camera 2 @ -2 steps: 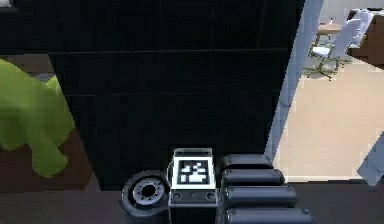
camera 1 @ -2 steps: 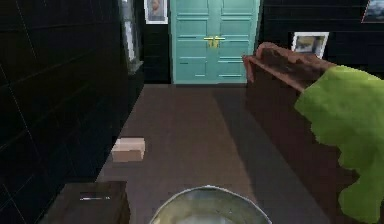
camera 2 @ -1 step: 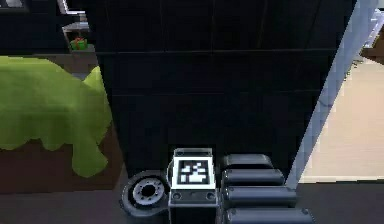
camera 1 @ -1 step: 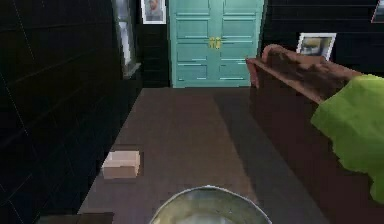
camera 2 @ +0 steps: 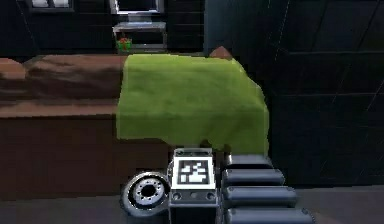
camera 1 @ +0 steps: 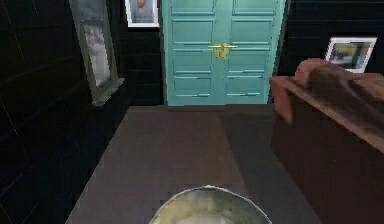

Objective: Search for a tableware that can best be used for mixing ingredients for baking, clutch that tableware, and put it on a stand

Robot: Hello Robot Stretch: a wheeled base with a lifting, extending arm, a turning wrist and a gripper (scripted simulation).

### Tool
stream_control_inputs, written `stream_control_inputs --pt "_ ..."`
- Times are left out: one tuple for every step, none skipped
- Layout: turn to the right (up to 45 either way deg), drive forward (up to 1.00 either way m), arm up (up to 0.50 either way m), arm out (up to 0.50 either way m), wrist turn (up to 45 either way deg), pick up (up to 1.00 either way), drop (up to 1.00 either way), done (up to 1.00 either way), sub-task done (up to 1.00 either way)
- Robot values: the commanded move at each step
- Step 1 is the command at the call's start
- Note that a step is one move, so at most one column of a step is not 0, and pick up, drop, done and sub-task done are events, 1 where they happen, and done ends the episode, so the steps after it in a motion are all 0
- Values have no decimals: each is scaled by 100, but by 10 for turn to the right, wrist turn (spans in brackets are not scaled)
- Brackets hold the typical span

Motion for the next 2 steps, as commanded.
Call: stream_control_inputs --pt "-120 0 0 0 0 0 0 0 0" --pt "0 20 0 0 0 0 0 0 0"
